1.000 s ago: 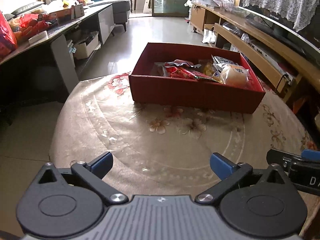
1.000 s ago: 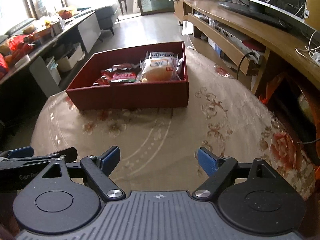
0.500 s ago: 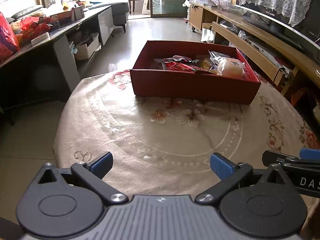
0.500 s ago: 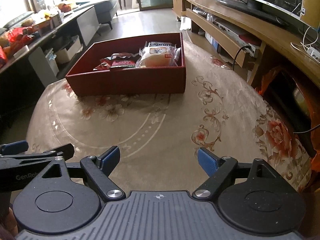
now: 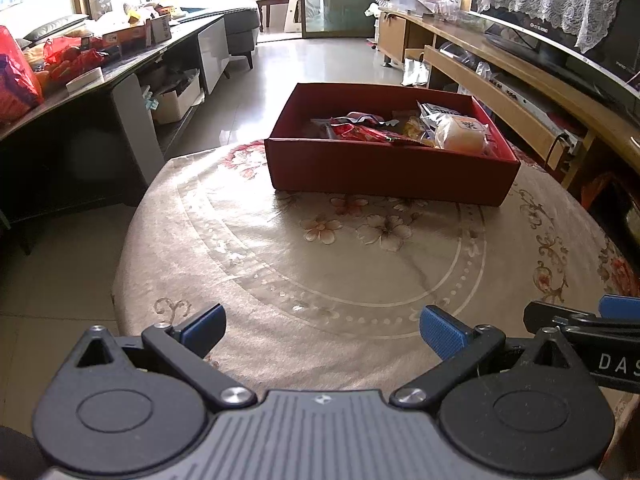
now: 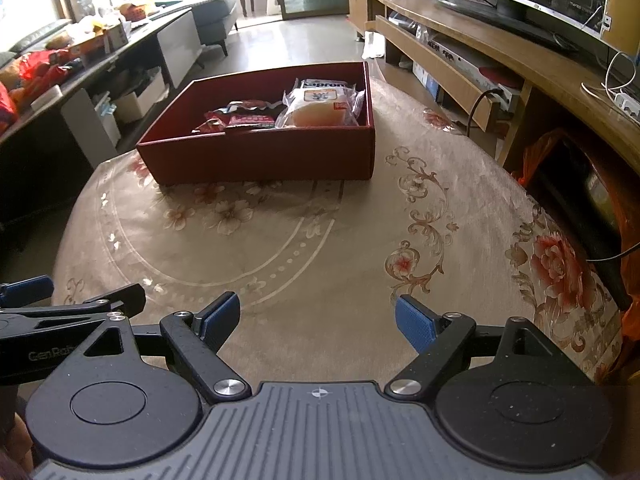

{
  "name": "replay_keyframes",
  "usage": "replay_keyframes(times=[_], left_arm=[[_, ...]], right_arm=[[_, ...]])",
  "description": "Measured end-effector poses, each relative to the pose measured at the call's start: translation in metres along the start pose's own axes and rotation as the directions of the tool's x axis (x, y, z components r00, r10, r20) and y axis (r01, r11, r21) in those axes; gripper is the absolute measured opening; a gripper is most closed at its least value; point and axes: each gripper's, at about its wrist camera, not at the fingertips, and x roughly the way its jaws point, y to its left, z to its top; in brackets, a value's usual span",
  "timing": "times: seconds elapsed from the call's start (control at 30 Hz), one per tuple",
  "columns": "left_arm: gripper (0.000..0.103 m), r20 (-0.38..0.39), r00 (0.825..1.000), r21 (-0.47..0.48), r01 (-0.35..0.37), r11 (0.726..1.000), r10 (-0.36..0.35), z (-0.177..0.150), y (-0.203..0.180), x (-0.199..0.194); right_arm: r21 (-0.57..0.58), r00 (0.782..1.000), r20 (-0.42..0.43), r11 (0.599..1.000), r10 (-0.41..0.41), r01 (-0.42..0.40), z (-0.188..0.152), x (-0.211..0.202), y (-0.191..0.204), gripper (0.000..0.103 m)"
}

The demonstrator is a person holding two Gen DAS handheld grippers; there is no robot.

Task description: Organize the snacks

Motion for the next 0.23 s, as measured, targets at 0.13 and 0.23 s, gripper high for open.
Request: replay_keyframes(times=[0.13,0.23], left_arm=[[0.103,0.000,1.000,-0.002,0.000,1.000,0.000,-0.0010,0.0013,-0.0017],[0.103,0.000,1.000,-0.003,-0.001,1.000,0.001,-0.0013,0.0014,-0.0029]], right_arm=[[-0.005,1.000,0.001,1.000,0.003,-0.003,-0.0017,-0.0011,0.0016,0.089],[-0.004,1.000,0.002,1.000,0.006,-0.006,-0.0017,-0.0023,0.0010,0.089]])
